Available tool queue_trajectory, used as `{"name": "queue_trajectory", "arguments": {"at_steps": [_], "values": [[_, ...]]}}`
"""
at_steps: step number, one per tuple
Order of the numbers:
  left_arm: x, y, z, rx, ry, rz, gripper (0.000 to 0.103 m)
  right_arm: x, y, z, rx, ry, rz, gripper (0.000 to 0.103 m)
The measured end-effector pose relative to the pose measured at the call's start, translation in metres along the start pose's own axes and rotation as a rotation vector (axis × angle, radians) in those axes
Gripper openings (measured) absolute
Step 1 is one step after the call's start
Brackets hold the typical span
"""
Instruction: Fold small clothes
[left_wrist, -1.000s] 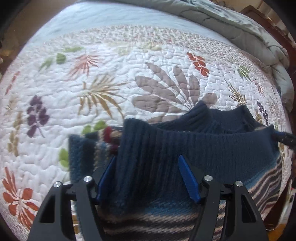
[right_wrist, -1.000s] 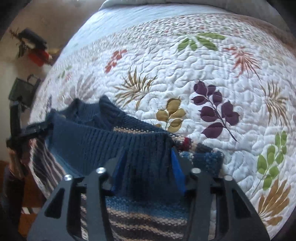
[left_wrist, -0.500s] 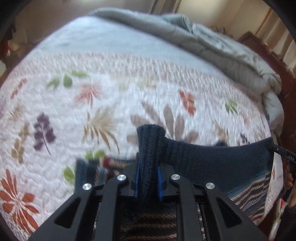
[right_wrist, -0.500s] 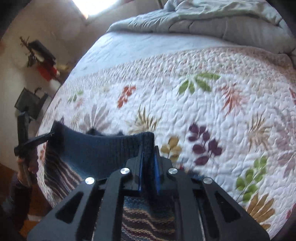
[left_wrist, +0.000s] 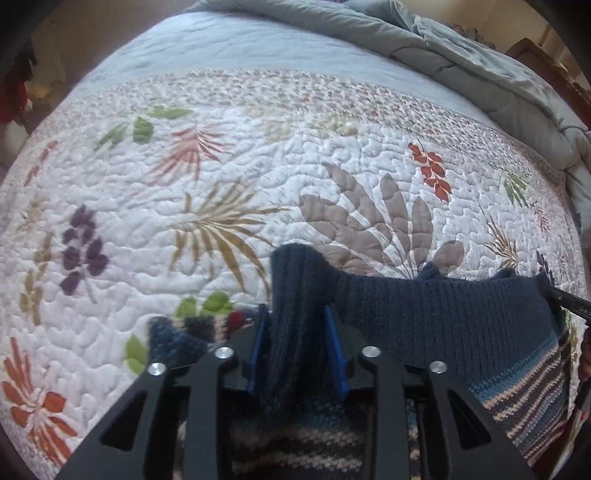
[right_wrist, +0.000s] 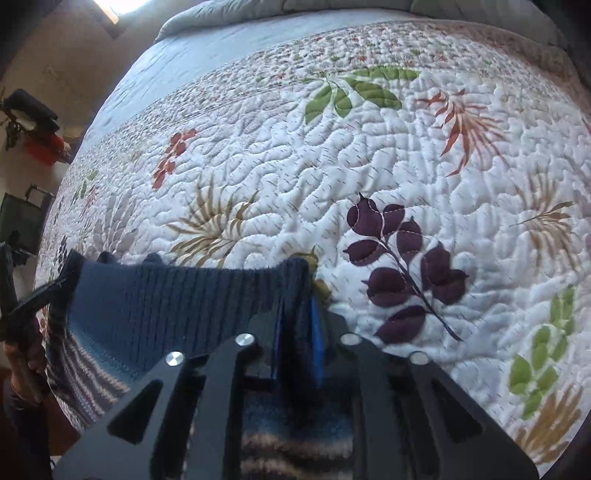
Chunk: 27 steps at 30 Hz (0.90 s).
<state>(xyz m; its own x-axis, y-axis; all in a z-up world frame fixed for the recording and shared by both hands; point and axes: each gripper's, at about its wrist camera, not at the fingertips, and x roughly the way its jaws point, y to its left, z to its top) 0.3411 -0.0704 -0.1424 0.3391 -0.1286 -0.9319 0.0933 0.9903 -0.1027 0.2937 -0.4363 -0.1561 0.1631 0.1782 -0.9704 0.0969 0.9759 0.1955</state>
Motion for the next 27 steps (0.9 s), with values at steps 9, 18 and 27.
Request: {"name": "queue_trajectory", "arguments": {"at_steps": [9, 18, 27], "values": [[-0.074, -0.040, -0.060, 0.049, -0.044, -0.164, 0.051, -0.094, -0.005, -0.083, 0.015, -0.031, 0.047, 0.049], [-0.052, -0.120, -0.116, 0.159, 0.065, -0.223, 0.052, -0.092, -0.030, -0.157, 0.094, 0.089, 0.034, 0.050], [-0.029, -0.121, -0.119, 0.166, 0.102, -0.185, 0.055, -0.057, -0.064, -0.181, 0.256, 0.111, 0.219, 0.052]]}}
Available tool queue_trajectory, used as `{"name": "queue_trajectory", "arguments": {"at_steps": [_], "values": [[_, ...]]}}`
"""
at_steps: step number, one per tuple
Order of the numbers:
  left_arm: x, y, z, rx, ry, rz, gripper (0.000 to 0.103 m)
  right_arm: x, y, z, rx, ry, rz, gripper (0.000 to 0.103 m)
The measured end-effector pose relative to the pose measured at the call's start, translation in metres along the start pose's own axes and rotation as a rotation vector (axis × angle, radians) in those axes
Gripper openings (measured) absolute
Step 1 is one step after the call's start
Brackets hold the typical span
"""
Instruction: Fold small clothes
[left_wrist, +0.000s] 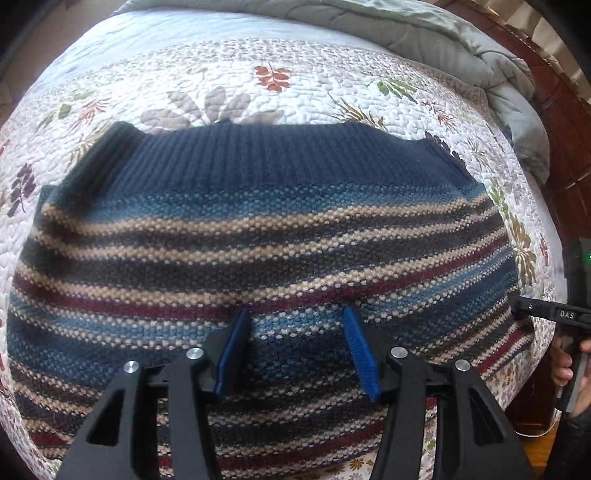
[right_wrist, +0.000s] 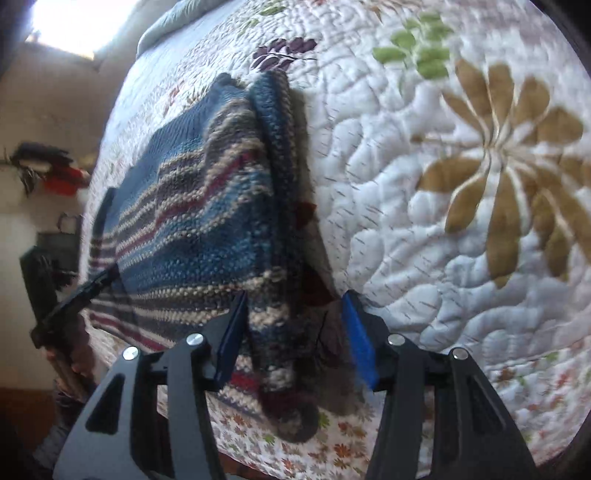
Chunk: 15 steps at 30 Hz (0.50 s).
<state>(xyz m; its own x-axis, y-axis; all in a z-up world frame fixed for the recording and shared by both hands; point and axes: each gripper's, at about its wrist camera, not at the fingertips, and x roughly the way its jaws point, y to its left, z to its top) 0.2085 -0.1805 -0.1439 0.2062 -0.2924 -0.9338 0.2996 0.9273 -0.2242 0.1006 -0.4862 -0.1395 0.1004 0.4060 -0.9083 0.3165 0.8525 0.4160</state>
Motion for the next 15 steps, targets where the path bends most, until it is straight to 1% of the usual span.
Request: {"name": "queue_trajectory", "arguments": {"at_steps": [2, 4, 5, 6, 7, 10, 15], "values": [[0.003, 0.003, 0.000, -0.005, 0.004, -0.012, 0.056, -0.001, 0.000, -0.001, -0.009, -0.004, 0.013, 0.051], [0.006, 0.005, 0.000, -0.013, 0.002, -0.023, 0.057, -0.001, 0.003, -0.002, -0.025, -0.003, 0.015, 0.043], [0.006, 0.005, -0.002, -0.013, -0.001, -0.026, 0.057, 0.000, 0.004, -0.002, -0.025, 0.004, 0.030, 0.030], [0.005, 0.004, -0.002, -0.010, -0.004, -0.025, 0.057, 0.003, 0.004, -0.001, -0.014, 0.017, 0.077, 0.021], [0.005, 0.003, -0.003, -0.006, -0.007, -0.024, 0.057, 0.004, 0.005, 0.000, -0.006, 0.025, 0.093, 0.021], [0.005, 0.003, -0.004, 0.000, -0.012, -0.031, 0.057, 0.007, 0.015, 0.001, -0.039, 0.018, 0.054, 0.019], [0.007, 0.007, -0.004, -0.015, -0.020, -0.046, 0.058, 0.008, 0.017, 0.002, -0.030, 0.005, 0.026, 0.017]]}}
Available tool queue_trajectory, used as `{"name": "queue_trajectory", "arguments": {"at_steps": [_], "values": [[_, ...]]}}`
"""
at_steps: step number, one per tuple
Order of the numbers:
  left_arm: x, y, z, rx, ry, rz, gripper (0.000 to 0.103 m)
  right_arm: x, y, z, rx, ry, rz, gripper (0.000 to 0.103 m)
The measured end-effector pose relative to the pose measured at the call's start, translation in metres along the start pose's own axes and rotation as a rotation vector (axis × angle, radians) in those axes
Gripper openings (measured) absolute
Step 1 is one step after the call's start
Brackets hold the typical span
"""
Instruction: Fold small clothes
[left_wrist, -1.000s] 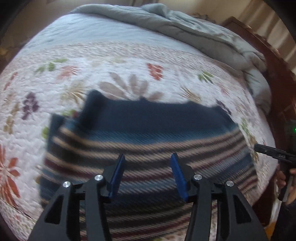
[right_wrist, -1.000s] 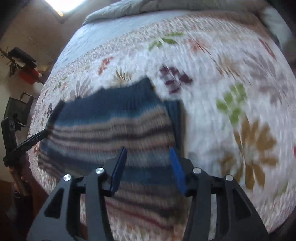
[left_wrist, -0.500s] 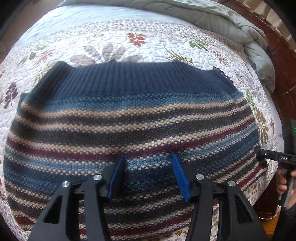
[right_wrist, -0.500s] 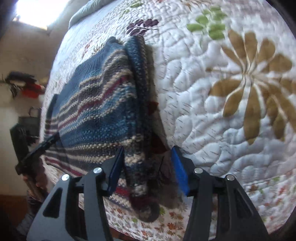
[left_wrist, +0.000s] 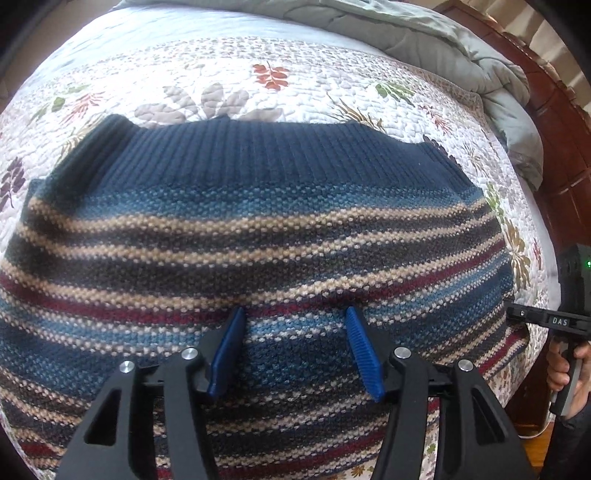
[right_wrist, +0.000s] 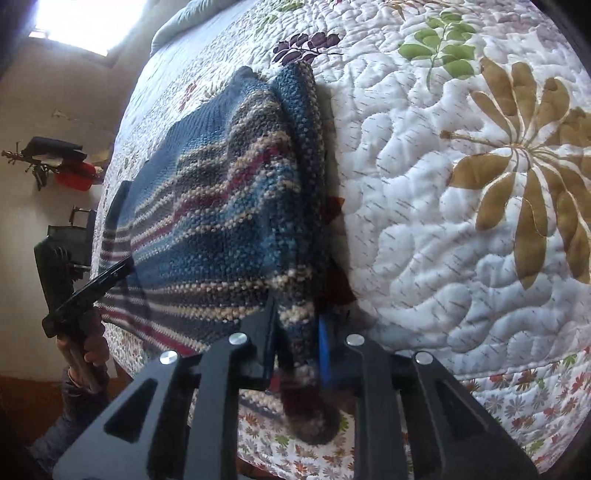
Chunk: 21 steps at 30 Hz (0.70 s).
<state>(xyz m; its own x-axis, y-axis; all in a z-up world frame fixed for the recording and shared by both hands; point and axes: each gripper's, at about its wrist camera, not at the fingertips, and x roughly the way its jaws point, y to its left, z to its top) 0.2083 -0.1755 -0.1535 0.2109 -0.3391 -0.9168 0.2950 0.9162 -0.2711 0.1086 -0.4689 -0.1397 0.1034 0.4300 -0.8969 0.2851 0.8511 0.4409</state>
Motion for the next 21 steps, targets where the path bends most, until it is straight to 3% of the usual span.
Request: {"name": "queue_trajectory", "arguments": {"at_steps": [11, 17, 21], "values": [[0.008, -0.003, 0.002, 0.011, 0.006, 0.019, 0.062, 0.010, 0.019, 0.001, 0.066, 0.000, -0.093, 0.016], [0.008, 0.000, 0.004, 0.021, 0.016, -0.013, 0.061, -0.020, 0.037, -0.003, 0.088, -0.083, -0.036, 0.014], [0.007, 0.001, 0.004, 0.030, 0.014, -0.018, 0.061, -0.052, 0.070, -0.001, 0.077, -0.174, 0.089, 0.014]]}}
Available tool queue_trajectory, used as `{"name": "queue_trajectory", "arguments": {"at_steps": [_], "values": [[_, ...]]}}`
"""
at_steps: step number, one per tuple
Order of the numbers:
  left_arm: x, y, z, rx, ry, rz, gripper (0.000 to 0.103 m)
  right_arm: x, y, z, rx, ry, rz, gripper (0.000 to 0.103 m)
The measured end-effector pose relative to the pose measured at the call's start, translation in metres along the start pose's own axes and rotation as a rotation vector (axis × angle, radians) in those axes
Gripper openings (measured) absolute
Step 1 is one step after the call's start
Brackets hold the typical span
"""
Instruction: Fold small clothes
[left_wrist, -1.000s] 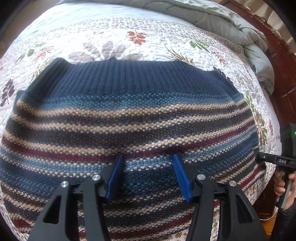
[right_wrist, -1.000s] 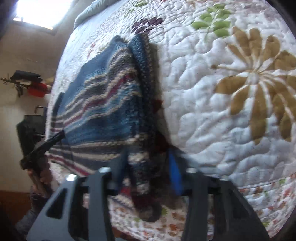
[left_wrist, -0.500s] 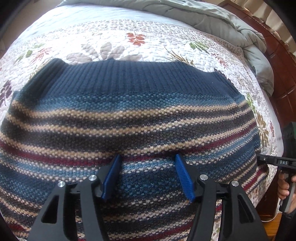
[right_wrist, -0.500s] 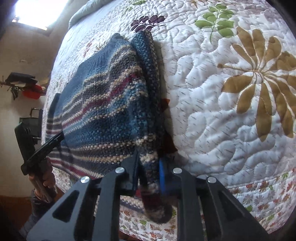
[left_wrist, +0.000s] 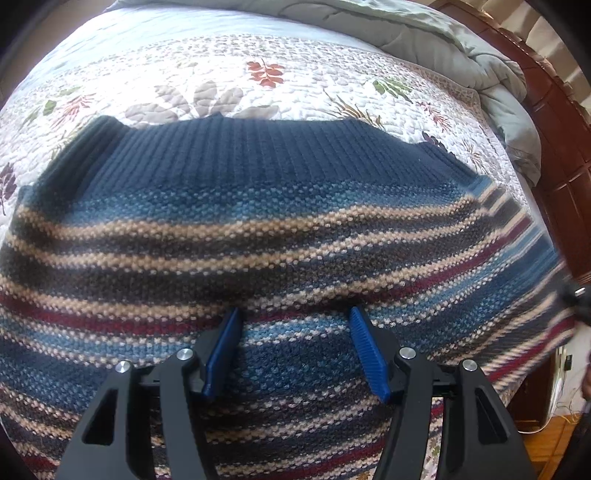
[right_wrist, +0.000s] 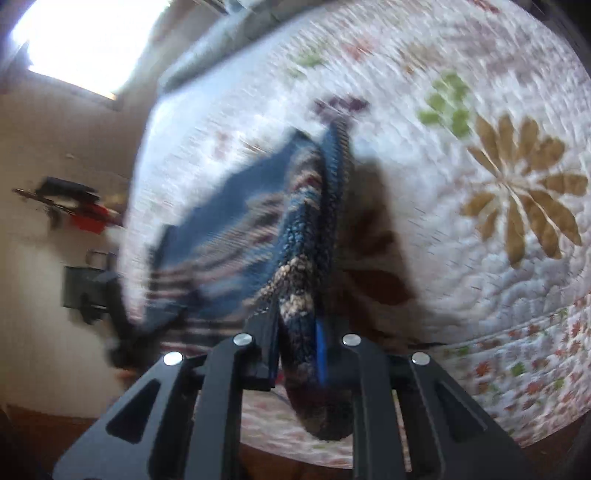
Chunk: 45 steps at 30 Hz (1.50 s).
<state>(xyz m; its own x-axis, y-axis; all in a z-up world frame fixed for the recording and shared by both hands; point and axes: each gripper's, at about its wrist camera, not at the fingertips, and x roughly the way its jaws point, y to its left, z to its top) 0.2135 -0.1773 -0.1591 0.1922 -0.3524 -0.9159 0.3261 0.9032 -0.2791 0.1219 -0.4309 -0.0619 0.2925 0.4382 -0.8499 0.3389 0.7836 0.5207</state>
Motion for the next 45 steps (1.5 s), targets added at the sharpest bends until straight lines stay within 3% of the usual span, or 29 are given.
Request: {"name": "queue_trajectory", "arguments": {"at_steps": [7, 8, 12, 16, 22, 28, 31, 33, 35, 36, 41, 45], "values": [[-0.024, 0.009, -0.002, -0.020, -0.001, -0.038, 0.060, 0.000, 0.089, 0.005, -0.115, -0.035, 0.084, 0.014], [-0.032, 0.012, -0.003, -0.024, -0.011, -0.025, 0.060, 0.001, 0.099, 0.007, -0.130, -0.034, 0.094, 0.014], [-0.071, 0.036, -0.015, 0.053, -0.086, 0.151, 0.062, 0.013, 0.146, 0.006, -0.204, -0.019, 0.128, 0.014], [-0.096, 0.089, -0.022, -0.041, -0.113, 0.191, 0.062, 0.033, 0.187, -0.001, -0.275, 0.009, 0.156, 0.013], [-0.107, 0.144, -0.036, -0.118, -0.090, 0.160, 0.062, 0.087, 0.239, -0.019, -0.372, 0.090, 0.153, 0.013], [-0.138, 0.166, -0.042, -0.169, -0.149, 0.148, 0.062, 0.156, 0.265, -0.051, -0.486, 0.196, -0.014, 0.013], [-0.149, 0.168, -0.041, -0.185, -0.163, 0.107, 0.064, 0.184, 0.266, -0.067, -0.538, 0.234, -0.081, 0.014], [-0.151, 0.167, -0.034, -0.197, -0.164, 0.083, 0.064, 0.199, 0.259, -0.079, -0.556, 0.270, -0.103, 0.024], [-0.149, 0.164, -0.029, -0.203, -0.157, 0.074, 0.065, 0.207, 0.256, -0.088, -0.544, 0.296, -0.062, 0.034], [-0.147, 0.162, -0.025, -0.208, -0.153, 0.059, 0.065, 0.205, 0.259, -0.090, -0.536, 0.296, -0.032, 0.039], [-0.141, 0.145, -0.012, -0.213, -0.134, -0.032, 0.065, 0.156, 0.258, -0.097, -0.539, 0.258, 0.124, 0.039], [-0.130, 0.124, 0.002, -0.197, -0.095, -0.130, 0.065, 0.100, 0.248, -0.102, -0.609, 0.157, 0.051, 0.039]]}}
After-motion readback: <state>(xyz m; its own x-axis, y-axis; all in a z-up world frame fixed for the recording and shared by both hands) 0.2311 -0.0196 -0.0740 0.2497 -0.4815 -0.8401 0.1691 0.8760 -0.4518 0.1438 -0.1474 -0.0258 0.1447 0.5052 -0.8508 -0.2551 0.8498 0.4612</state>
